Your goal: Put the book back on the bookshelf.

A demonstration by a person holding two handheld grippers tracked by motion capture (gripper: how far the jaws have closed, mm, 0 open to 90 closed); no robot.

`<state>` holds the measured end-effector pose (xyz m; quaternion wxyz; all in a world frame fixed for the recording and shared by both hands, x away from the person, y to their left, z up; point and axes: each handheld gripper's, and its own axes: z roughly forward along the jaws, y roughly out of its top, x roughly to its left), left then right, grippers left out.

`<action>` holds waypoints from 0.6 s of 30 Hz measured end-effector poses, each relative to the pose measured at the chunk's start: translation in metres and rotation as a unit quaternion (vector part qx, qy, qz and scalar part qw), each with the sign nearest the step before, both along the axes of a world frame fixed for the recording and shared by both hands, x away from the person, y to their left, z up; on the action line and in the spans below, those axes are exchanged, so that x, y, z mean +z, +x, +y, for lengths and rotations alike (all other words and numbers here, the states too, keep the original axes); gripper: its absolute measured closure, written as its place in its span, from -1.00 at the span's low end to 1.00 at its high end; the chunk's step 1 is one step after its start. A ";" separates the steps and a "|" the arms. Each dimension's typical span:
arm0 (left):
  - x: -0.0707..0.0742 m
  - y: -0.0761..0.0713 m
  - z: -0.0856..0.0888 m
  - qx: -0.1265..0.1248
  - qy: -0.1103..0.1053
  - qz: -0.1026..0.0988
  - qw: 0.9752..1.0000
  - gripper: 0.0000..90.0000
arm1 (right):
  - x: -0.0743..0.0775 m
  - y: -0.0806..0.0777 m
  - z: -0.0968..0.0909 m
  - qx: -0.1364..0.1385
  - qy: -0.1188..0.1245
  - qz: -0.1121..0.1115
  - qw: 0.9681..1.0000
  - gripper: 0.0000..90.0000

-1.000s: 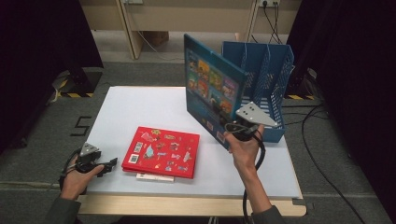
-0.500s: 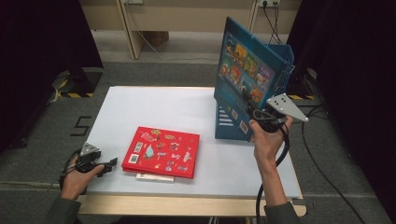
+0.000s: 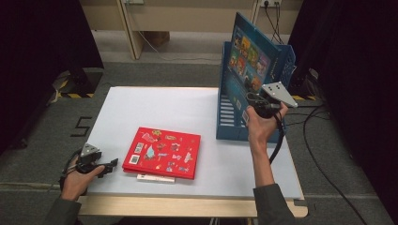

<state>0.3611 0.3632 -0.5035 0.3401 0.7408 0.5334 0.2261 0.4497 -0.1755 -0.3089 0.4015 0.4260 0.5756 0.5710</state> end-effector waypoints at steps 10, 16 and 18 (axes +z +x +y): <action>0.000 0.000 0.000 0.000 0.000 -0.001 1.000 -0.54 | -0.012 0.031 0.013 -0.029 -0.002 0.012 1.000 0.83; 0.000 0.000 0.000 0.000 -0.001 -0.002 1.000 -0.54 | -0.018 0.048 0.023 -0.041 0.000 0.018 0.999 0.83; 0.000 -0.001 0.000 0.000 0.000 -0.001 1.000 -0.54 | -0.021 0.052 0.027 -0.044 -0.001 0.018 0.999 0.83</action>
